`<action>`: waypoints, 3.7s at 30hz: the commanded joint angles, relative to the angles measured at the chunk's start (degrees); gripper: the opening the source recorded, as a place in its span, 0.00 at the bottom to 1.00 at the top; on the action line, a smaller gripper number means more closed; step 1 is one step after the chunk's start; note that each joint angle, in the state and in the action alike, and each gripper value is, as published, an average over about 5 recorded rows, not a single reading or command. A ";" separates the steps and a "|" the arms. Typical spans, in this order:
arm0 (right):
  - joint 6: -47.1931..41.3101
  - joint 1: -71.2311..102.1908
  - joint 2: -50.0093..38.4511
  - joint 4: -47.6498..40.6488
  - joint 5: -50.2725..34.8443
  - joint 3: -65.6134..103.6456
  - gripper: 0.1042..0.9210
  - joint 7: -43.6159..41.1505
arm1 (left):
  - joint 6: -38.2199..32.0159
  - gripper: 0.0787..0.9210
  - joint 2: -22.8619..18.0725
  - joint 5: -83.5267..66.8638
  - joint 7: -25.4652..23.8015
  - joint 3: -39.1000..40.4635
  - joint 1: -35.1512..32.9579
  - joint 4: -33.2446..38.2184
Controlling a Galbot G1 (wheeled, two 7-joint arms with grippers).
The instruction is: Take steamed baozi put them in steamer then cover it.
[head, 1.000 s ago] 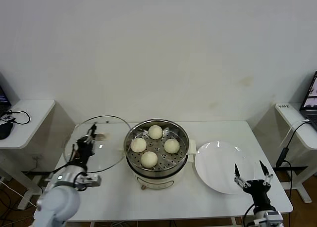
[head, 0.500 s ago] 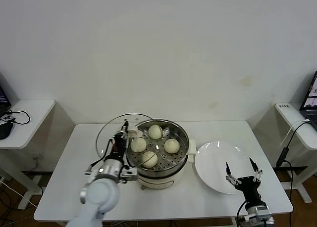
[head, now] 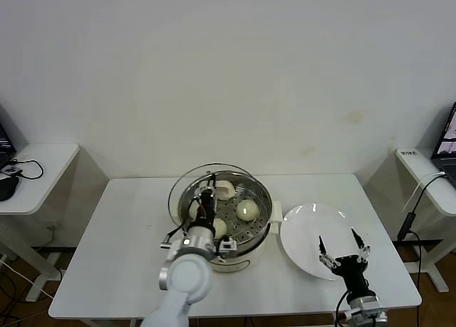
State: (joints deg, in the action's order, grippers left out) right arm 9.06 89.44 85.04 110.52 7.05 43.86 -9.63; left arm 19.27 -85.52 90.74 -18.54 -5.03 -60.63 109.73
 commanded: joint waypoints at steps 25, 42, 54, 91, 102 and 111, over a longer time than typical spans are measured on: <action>-0.02 0.29 -0.50 -0.20 0.08 -0.74 0.88 -0.30 | -0.59 0.06 -5.95 4.95 -0.94 1.10 -0.32 -4.73; -0.07 0.96 -0.66 0.40 0.13 -0.71 0.88 -0.58 | -0.88 0.06 -6.05 4.46 -0.46 0.01 0.09 -5.57; -0.13 1.01 -0.82 0.50 0.24 -1.04 0.88 -0.63 | -1.24 0.22 -5.97 3.46 0.87 -0.29 -0.92 -3.98; -2.52 12.69 -7.00 5.14 -9.37 -6.98 0.88 -0.08 | -21.11 0.88 11.51 -103.74 30.69 -26.92 -45.48 21.17; -5.63 18.81 -10.97 8.76 -12.96 -5.75 0.88 0.33 | -31.30 0.88 8.00 -101.47 31.32 -28.76 -50.42 14.76; -6.69 17.59 -9.69 8.16 -10.26 -5.68 0.88 0.13 | -35.65 0.88 7.38 -100.09 29.35 -30.25 -53.12 12.49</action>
State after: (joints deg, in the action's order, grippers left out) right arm 3.78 104.94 76.14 117.88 -3.41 38.18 -9.36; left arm -9.19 -77.50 -1.75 10.27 -32.41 -108.82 125.00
